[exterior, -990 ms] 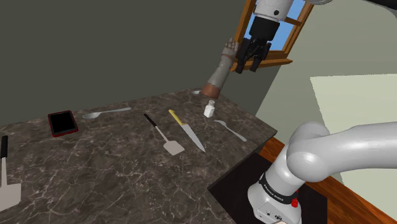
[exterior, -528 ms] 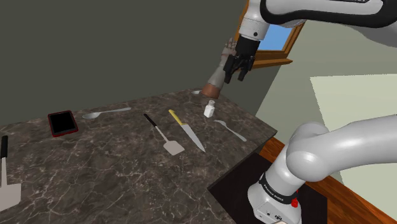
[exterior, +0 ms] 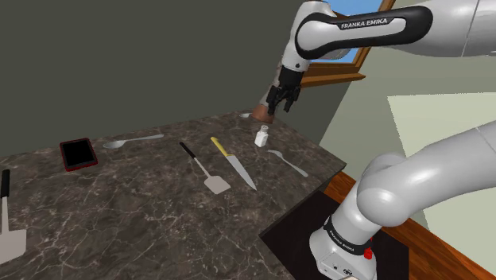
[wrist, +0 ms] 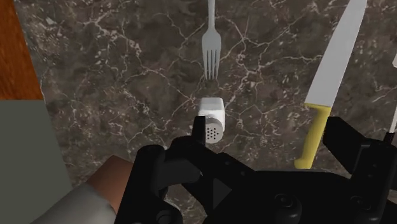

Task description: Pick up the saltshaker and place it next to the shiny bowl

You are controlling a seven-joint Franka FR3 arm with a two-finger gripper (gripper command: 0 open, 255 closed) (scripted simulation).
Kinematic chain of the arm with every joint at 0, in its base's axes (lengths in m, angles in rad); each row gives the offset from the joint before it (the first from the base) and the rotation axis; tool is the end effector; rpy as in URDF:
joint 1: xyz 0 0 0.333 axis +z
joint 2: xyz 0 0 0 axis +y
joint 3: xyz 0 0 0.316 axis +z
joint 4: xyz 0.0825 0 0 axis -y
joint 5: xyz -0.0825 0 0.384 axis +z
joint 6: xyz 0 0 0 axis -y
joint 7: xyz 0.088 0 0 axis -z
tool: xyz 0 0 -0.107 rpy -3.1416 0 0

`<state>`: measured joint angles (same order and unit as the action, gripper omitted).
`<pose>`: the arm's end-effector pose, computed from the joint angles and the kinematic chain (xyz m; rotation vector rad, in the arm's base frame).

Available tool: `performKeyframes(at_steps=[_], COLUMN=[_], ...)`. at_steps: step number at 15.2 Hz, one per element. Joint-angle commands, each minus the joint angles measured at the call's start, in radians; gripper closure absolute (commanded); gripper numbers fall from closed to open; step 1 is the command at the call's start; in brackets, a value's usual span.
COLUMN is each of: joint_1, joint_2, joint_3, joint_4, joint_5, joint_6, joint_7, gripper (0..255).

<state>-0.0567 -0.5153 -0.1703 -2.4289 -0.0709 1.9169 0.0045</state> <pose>0.3829 -0.0981 0.4873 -3.1111 0.2894 0.0003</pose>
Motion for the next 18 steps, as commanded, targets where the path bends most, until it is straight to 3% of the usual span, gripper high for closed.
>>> performKeyframes(at_steps=[1,7,14,18], joint_1=[-0.004,-0.009,-0.007,-0.007], joint_2=[0.061,0.269,0.32,0.325], joint_3=[-0.022,-0.08,-0.087,-0.087], joint_4=[0.0,0.037,-0.015,-0.019], joint_5=[-0.004,0.012,0.021,0.022], joint_6=[0.062,0.227,0.329,0.338], joint_7=[-0.025,-0.101,-0.109,-0.11], gripper=[0,0,0,0])
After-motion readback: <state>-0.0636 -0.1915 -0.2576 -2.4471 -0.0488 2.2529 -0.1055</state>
